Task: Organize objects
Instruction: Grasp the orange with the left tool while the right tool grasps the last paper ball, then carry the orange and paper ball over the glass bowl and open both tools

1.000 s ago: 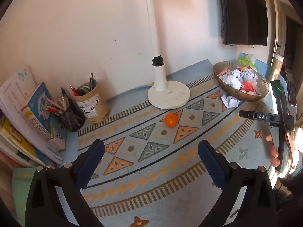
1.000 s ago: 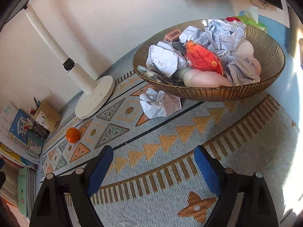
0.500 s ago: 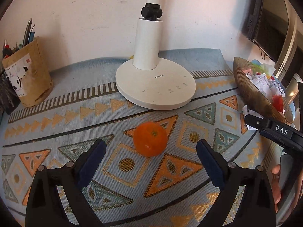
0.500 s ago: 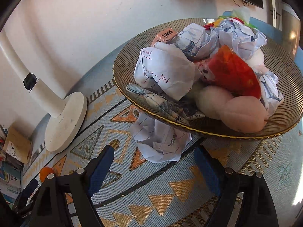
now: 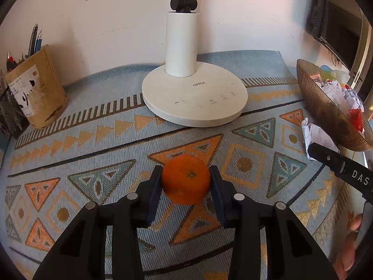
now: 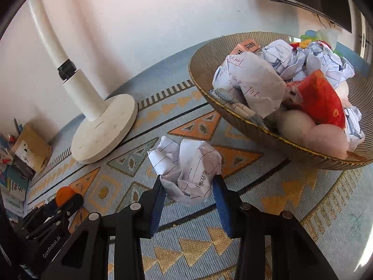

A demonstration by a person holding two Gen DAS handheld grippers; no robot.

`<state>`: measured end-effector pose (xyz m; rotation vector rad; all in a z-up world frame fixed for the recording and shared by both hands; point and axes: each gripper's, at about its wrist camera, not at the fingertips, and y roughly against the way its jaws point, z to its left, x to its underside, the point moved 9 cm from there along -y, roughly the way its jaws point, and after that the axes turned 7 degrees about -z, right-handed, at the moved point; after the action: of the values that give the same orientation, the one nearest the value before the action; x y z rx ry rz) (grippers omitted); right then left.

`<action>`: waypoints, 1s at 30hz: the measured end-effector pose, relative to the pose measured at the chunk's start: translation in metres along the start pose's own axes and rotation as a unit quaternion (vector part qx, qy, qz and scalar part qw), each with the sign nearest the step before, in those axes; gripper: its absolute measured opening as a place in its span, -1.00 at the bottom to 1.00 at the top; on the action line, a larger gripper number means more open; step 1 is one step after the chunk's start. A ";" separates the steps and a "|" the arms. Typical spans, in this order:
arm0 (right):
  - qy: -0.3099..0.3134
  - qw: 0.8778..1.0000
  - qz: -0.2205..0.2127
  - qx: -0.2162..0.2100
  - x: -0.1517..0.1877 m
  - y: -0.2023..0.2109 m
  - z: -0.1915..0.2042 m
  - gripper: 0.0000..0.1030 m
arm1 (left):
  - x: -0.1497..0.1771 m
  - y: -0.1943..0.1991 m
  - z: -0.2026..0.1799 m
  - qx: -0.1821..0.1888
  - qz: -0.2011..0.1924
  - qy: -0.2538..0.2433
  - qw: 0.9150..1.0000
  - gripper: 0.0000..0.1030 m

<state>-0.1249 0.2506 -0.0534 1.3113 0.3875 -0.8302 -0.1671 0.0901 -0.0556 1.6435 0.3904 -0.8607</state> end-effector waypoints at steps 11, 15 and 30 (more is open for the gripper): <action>0.201 0.964 0.055 -0.165 0.087 0.081 -0.002 -0.22 | 0.078 0.084 -0.028 0.056 0.015 0.081 0.995 -0.30; 0.205 0.963 0.059 -0.163 0.100 0.088 -0.013 -0.22 | 0.093 0.099 -0.036 0.044 -0.001 0.085 0.995 -0.30; 0.116 0.974 0.071 -0.180 0.103 0.089 -0.013 0.22 | 0.102 0.104 -0.041 0.011 -0.018 0.068 0.997 -0.30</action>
<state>0.0104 0.2334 -0.0648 1.0827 0.5937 -0.4599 -0.0161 0.0813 -0.0541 1.7249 0.5094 -0.7838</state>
